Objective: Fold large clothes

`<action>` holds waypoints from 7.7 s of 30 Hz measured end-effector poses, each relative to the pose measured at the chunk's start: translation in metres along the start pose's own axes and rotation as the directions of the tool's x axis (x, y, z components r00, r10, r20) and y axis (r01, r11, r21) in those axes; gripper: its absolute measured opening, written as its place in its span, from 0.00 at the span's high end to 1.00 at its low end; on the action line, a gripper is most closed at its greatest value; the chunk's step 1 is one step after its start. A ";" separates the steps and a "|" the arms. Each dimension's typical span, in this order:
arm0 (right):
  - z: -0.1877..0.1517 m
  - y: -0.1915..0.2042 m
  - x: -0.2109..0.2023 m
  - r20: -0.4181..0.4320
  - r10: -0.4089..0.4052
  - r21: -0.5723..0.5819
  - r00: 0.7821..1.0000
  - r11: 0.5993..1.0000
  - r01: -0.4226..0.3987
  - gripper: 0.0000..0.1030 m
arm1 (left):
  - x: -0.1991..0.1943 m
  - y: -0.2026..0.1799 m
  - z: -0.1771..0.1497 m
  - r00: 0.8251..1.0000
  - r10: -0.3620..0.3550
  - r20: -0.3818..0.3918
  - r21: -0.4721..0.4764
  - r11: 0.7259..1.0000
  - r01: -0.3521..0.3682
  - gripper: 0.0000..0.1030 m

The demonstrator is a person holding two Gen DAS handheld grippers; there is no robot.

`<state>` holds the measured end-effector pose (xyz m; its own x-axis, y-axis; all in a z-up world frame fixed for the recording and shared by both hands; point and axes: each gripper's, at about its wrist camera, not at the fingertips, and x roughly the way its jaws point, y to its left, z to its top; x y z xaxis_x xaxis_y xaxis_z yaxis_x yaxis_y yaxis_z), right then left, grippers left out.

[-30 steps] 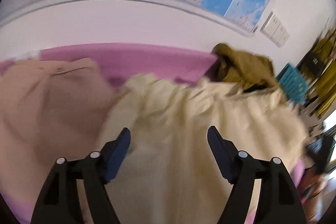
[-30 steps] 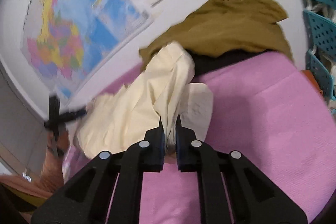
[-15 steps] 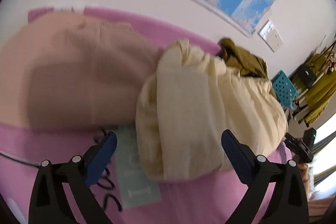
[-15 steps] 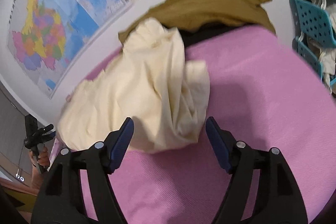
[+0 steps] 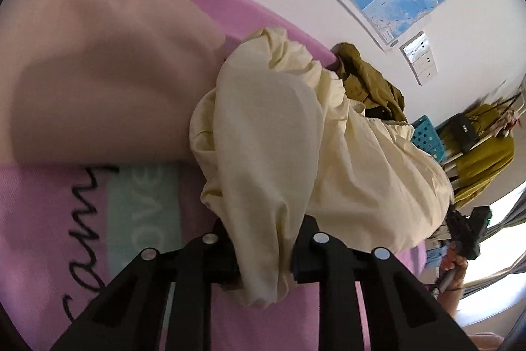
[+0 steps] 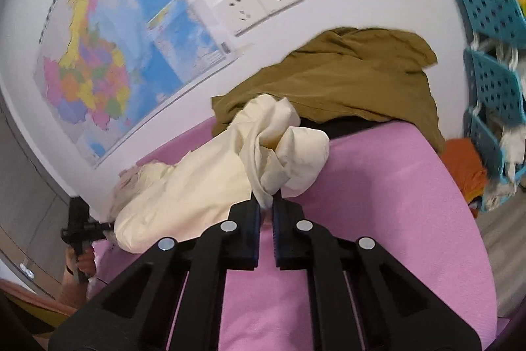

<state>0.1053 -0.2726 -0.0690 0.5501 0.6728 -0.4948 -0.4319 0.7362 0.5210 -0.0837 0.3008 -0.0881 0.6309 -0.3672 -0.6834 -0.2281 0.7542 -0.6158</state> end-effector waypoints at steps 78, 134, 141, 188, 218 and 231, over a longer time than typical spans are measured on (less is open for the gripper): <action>-0.018 0.119 0.127 -0.161 -0.066 -0.274 0.985 0.962 0.019 0.53 | 0.050 -0.110 0.010 0.905 0.342 0.252 0.437 0.794 -0.422 0.23; -0.113 0.260 0.147 -0.243 -0.066 -0.725 0.968 0.675 -0.136 0.51 | 0.039 -0.039 -0.019 0.987 -0.120 0.108 -0.139 0.981 0.134 0.10; -0.086 0.226 0.102 -0.311 0.136 -0.468 0.941 0.839 -0.276 0.38 | 0.054 -0.053 -0.008 0.997 0.018 0.081 -0.054 0.998 -0.014 0.24; -0.056 0.058 0.102 -0.021 -0.139 0.287 0.990 0.948 0.139 0.22 | 0.062 -0.074 -0.016 0.980 0.171 0.105 0.129 0.974 -0.184 0.18; -0.036 0.044 0.140 -0.087 0.023 0.257 0.996 0.966 0.000 0.59 | 0.072 -0.081 -0.008 0.962 0.258 0.090 0.108 0.958 -0.267 0.18; -0.035 0.041 0.139 -0.098 0.077 0.288 0.992 0.956 -0.046 0.73 | 0.071 -0.081 -0.005 0.954 0.287 0.087 0.096 0.951 -0.295 0.47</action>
<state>0.1393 -0.1464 -0.1405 0.4427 0.7314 -0.5187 -0.2324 0.6523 0.7214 -0.0243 0.2114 -0.0887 0.6013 -0.0865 -0.7943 -0.3312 0.8777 -0.3463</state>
